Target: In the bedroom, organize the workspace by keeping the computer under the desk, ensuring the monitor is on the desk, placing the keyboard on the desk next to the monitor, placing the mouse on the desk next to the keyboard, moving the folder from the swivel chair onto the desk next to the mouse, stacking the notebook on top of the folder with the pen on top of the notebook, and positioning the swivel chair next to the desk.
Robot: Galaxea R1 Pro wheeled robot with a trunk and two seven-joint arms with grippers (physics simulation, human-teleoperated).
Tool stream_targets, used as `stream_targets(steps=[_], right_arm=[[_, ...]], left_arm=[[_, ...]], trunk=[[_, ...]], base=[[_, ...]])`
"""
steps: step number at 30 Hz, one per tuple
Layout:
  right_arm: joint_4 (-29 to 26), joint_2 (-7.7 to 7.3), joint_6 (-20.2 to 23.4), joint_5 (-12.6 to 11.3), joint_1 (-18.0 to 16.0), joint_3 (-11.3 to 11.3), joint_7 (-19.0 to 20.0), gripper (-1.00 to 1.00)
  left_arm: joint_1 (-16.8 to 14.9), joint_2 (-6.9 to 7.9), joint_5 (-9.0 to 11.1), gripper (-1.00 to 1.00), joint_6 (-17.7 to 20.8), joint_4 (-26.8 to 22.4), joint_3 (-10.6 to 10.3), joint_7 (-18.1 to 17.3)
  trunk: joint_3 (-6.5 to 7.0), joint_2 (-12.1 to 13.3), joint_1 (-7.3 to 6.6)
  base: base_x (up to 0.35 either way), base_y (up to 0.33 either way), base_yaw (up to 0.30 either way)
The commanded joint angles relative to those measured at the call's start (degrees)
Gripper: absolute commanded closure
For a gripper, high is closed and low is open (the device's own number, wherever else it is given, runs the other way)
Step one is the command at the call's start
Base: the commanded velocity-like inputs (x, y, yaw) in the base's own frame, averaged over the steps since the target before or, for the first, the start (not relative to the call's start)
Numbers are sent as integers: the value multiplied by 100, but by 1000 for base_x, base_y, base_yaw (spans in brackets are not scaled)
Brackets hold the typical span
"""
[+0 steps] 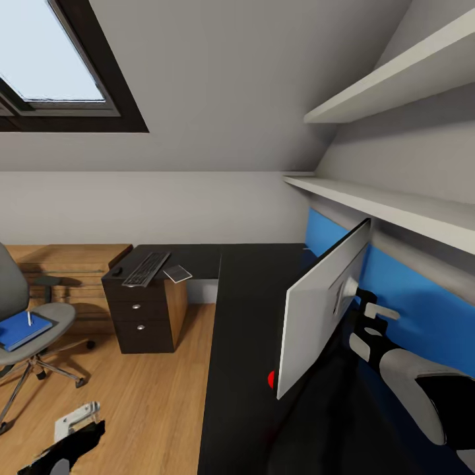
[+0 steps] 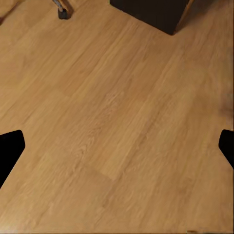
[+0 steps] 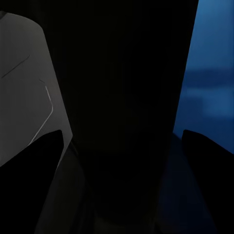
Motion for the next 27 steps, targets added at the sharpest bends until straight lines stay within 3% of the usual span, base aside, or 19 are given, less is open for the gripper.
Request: stream_targets(steps=[1, 2, 4, 5, 8, 11, 15, 16, 17, 27], right_arm=[[12, 0, -16, -93, -1, 172, -22, 100], [12, 0, -15, -93, -1, 172, -22, 100], [12, 0, -15, -93, -1, 175, -22, 100], [12, 0, -14, -91, -1, 179, -22, 100], [12, 3, -11, -86, -1, 180, -24, 100], [12, 1, -7, -84, -1, 181, -26, 100], [7, 0, 3, -84, -1, 181, -23, 100], [7, 0, 5, -84, -1, 181, -22, 100], [3, 0, 11, -84, -1, 188, -29, 100], [3, 7, 3, -84, -1, 191, -31, 100]], left_arm=[[-4, 9, 116, -100, 251, -276, 97, 41], [-8, 18, 236, -100, 638, -747, 237, 45], [-12, 27, 442, -100, 1061, -1363, 362, 51], [-14, 27, 700, -100, 1337, -1906, 441, 53], [-15, -39, 886, -100, 1467, -2134, 492, 60], [-15, -298, 826, -100, 1464, -2050, 416, 59], [-15, -440, 527, -100, 1430, -1991, 388, 68], [-15, -448, 489, -100, 1429, -1988, 386, 70], [-15, -479, 285, -100, 1422, -1981, 379, 77], [-15, -476, 247, -100, 1424, -1995, 379, 69]], trunk=[[-9, -4, 1], [-9, -4, 1], [-9, -4, 1], [-9, -4, 1], [-9, -4, 1], [-9, -4, 1], [-9, -4, 1], [-9, -4, 1], [-9, -4, 1], [-9, -4, 1]], base=[[0, 0, 0], [0, 0, 0], [0, 0, 0], [0, 0, 0], [0, 0, 0], [0, 0, 0], [0, 0, 0], [0, 0, 0], [0, 0, 0], [148, 0, 0]])
